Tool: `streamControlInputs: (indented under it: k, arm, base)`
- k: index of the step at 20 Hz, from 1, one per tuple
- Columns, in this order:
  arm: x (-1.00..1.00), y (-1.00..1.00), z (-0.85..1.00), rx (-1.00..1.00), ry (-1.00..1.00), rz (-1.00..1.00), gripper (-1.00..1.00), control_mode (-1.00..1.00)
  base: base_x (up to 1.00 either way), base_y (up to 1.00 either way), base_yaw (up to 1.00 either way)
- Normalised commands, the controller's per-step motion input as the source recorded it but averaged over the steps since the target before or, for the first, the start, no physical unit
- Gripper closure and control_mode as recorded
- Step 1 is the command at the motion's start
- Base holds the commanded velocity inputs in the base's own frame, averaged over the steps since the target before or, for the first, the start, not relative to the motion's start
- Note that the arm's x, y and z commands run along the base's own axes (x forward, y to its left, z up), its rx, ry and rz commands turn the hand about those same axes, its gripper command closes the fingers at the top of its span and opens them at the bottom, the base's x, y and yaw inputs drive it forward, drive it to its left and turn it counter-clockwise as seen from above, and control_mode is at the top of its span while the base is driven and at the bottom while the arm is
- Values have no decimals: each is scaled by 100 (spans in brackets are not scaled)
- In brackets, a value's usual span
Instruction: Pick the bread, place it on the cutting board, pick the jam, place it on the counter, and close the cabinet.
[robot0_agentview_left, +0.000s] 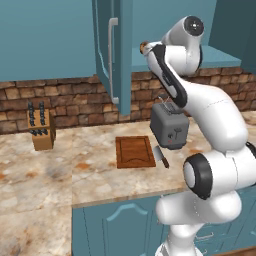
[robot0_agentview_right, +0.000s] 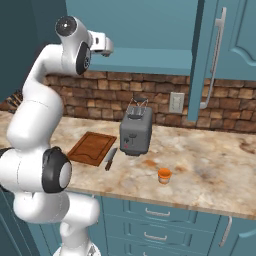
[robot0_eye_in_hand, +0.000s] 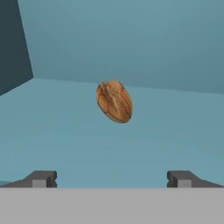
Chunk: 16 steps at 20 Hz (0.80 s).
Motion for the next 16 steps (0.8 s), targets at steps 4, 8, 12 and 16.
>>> streamControlInputs:
  k: [4,8,12,16]
  arm:
    - [42,0,-1,0,0,4,-100,-100]
    - [37,0,-4,0,0,3,-100,-100]
    - [30,0,-9,0,0,4,-100,-100]
    - [32,0,-12,0,0,3,-100,-100]
  base:
    - [0,0,0]
    - [0,0,0]
    - [0,0,0]
    - [0,0,0]
